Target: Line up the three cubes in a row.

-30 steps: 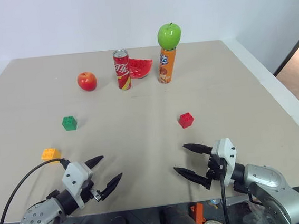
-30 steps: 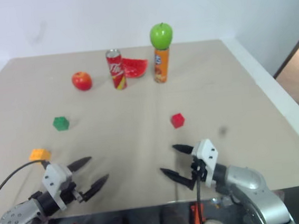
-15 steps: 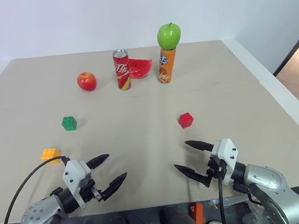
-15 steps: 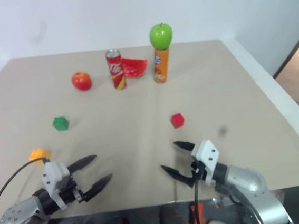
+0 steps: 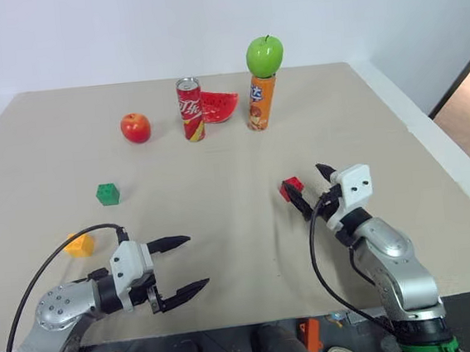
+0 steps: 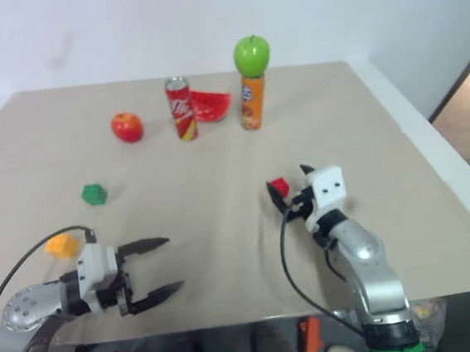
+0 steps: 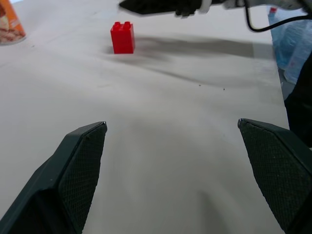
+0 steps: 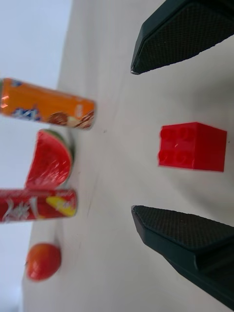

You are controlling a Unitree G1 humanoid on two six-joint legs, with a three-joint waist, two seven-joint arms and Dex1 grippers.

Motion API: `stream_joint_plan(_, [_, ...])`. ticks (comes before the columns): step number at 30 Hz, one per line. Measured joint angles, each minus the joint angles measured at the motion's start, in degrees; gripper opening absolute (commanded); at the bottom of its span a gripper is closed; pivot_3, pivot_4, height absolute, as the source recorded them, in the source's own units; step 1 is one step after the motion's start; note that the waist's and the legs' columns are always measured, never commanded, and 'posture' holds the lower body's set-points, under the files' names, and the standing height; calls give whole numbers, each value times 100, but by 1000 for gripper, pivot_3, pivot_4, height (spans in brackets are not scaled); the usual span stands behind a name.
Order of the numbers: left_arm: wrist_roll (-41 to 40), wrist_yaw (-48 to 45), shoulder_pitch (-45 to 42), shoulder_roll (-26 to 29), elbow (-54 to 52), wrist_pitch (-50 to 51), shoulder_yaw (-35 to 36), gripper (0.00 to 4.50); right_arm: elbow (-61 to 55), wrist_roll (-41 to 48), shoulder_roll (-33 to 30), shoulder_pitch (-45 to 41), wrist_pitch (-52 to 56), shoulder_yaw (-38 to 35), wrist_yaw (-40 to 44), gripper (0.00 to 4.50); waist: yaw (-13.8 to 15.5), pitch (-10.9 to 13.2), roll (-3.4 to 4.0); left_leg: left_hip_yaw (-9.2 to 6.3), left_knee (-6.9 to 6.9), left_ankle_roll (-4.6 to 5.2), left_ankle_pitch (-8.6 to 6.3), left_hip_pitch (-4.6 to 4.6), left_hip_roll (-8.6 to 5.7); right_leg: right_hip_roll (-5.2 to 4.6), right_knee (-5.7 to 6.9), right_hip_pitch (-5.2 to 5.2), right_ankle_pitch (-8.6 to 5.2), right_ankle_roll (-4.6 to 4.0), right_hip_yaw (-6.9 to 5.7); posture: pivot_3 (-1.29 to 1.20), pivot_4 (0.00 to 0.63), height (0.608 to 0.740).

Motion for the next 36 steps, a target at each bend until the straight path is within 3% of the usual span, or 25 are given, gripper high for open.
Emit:
stream_joint_plan(19, [32,149,-1,-20,-1,17,-192,4463,758,198,171,-339,432,-20,127,4500,6,0,2,-4,0,3,-1,2,2,3,0,2,2,1,-3,0,150,740])
stream_joint_plan(20, [39,152,8,-20,-1,17,-192,4500,766,210,171,-343,434,-22,126,4076,7,0,2,-4,-1,3,-1,2,2,3,0,2,1,0,-3,0,150,740])
stream_joint_plan(22, [60,163,23,-20,0,15,-192,4500,843,223,193,-378,436,-25,117,3679,7,0,3,-4,-1,3,-1,1,3,3,0,1,1,0,-3,0,150,740])
stream_joint_plan(29, [112,185,28,-57,28,0,-192,4500,906,314,282,-410,503,-60,96,1256,7,0,3,-3,-1,3,-1,1,2,2,0,2,2,1,-2,0,150,740])
stream_joint_plan(36, [120,330,54,-161,82,3,-177,4500,901,310,125,-463,587,1,233,1235,6,0,4,-2,-1,3,-1,2,2,2,0,2,2,1,-1,0,150,740])
